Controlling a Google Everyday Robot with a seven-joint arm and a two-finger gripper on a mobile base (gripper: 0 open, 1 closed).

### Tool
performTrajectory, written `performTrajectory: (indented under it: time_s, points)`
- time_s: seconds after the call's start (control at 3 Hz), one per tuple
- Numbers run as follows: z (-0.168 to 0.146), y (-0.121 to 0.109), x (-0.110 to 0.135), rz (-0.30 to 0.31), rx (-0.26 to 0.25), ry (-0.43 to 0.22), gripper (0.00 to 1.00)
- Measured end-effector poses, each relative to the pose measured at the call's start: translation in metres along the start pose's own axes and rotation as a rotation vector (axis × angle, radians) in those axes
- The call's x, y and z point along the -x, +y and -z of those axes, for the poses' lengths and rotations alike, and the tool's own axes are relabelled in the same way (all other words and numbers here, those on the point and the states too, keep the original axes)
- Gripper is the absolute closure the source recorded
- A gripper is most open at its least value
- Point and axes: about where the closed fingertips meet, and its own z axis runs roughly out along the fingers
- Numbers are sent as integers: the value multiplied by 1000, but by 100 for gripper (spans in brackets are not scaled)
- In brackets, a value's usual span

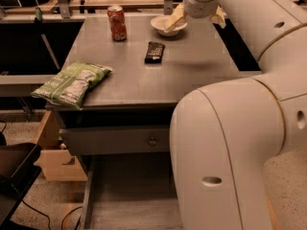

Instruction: Place rxbar chocolate into middle drawer

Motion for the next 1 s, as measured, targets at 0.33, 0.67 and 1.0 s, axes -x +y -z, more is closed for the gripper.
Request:
performTrajectory:
  time_s: [0.33, 0.67, 1.0]
  points:
    - [5, 0, 9, -36, 1, -21, 0]
    - [-4, 9, 3, -23, 14, -8, 0]
    - [-21, 36, -2, -24, 51, 13, 0]
